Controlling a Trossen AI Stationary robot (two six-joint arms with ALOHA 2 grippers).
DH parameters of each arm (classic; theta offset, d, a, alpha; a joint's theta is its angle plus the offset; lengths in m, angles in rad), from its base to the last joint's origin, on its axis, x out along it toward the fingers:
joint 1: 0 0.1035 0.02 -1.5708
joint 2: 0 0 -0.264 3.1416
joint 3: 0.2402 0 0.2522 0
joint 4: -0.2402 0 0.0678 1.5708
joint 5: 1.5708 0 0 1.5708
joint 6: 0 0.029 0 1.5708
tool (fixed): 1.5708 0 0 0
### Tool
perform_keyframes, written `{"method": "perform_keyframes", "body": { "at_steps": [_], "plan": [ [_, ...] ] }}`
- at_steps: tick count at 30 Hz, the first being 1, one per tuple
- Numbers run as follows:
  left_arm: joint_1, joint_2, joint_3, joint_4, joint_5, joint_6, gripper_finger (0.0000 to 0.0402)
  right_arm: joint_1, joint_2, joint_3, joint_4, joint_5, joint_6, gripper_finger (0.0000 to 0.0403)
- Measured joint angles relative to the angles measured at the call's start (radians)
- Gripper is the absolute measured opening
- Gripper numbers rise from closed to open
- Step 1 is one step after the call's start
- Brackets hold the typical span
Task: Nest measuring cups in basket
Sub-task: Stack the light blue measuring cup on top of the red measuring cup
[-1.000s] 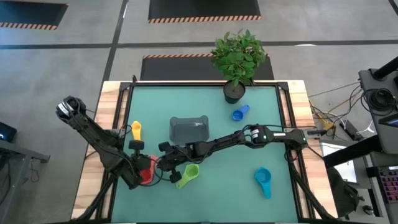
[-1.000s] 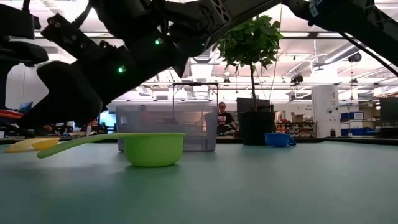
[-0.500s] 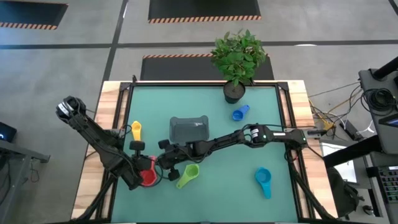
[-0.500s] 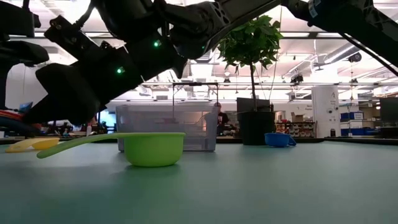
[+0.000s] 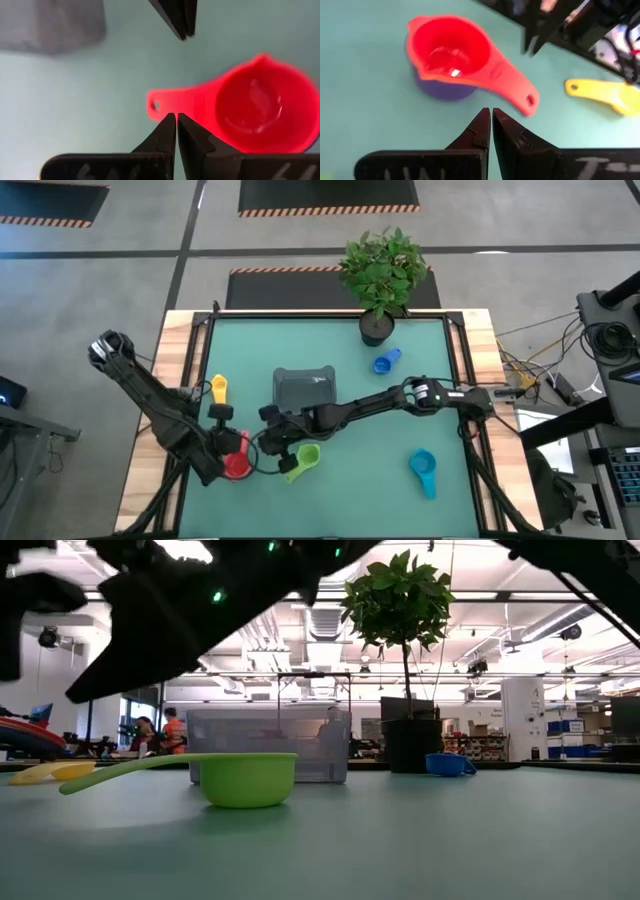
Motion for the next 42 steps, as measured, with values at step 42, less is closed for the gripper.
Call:
{"method": "perform_keyframes", "body": {
  "at_steps": [42],
  "plan": [
    [0.000, -0.298, -0.004, 0.411, -0.337, 0.617, 0.0000, 0.167, -0.189, -0.025, -0.895, 0.165, 0.508, 0.0009]
  ]
}}
